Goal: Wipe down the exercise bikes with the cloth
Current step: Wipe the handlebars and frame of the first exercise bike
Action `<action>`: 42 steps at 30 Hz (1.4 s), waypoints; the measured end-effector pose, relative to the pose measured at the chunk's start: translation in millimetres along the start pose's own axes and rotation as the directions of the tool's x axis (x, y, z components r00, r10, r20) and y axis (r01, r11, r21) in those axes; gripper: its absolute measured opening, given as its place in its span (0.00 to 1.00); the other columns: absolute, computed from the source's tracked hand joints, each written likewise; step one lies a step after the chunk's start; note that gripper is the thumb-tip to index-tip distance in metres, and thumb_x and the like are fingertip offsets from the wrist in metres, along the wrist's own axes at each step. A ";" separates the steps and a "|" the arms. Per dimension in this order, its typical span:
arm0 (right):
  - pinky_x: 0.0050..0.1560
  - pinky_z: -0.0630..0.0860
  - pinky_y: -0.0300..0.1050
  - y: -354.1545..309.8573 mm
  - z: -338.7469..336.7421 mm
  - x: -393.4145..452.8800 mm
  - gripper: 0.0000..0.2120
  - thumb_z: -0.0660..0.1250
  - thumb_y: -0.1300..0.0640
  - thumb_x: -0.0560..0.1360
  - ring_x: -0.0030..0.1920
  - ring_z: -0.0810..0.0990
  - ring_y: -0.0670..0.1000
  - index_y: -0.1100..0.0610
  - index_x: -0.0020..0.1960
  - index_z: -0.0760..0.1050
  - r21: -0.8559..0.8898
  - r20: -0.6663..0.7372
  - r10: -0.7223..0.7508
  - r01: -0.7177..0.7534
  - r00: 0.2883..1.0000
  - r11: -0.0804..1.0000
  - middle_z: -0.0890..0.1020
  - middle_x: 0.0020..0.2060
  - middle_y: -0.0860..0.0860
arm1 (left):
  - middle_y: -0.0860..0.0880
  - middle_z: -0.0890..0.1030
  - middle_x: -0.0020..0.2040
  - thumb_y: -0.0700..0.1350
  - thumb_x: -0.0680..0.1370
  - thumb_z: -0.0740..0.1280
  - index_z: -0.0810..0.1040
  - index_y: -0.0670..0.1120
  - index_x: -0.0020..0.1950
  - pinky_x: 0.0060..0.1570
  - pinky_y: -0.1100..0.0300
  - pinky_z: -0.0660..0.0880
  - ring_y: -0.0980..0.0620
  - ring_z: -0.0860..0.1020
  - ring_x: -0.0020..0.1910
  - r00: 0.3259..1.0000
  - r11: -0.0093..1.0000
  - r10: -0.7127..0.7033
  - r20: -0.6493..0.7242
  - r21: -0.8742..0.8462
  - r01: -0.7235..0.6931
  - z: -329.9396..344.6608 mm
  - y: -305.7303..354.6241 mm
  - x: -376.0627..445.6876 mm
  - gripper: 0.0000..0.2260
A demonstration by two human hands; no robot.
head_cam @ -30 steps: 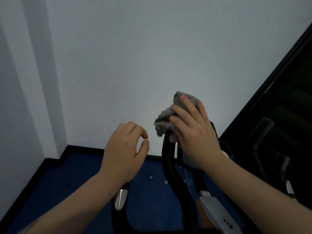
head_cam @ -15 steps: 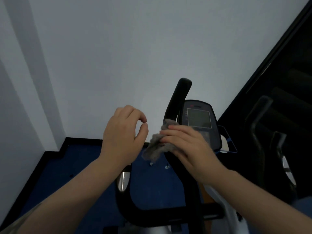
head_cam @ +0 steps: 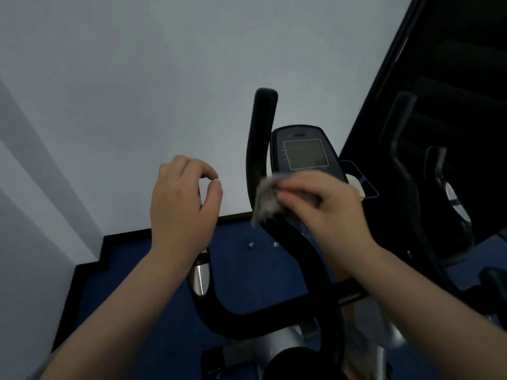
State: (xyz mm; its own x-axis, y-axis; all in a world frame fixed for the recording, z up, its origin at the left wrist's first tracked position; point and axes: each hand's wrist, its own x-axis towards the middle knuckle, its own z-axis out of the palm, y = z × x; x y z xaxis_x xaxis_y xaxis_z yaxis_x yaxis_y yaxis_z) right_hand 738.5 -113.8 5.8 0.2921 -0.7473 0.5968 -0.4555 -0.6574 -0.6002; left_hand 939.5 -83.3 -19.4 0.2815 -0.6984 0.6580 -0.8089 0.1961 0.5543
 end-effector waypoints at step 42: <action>0.57 0.76 0.36 -53.5 -40.5 -185.5 0.14 0.74 0.59 0.70 0.53 0.81 0.37 0.40 0.49 0.82 -0.085 -0.117 0.539 -0.549 0.834 0.832 0.82 0.51 0.32 | 0.58 0.62 0.76 0.51 0.80 0.57 0.69 0.54 0.72 0.75 0.60 0.46 0.62 0.52 0.76 0.634 0.861 0.506 0.585 -0.384 -0.333 -21.4 55.4 -57.3 0.19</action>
State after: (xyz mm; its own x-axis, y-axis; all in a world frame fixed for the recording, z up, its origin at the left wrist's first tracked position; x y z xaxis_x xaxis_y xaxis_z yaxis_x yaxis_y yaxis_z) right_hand 674.6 63.9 -51.2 -0.1000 -0.9664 0.2368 -0.6106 -0.1283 -0.7815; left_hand 889.6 -17.7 -15.5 -0.5322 -0.7465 0.3995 -0.5926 0.6654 0.4540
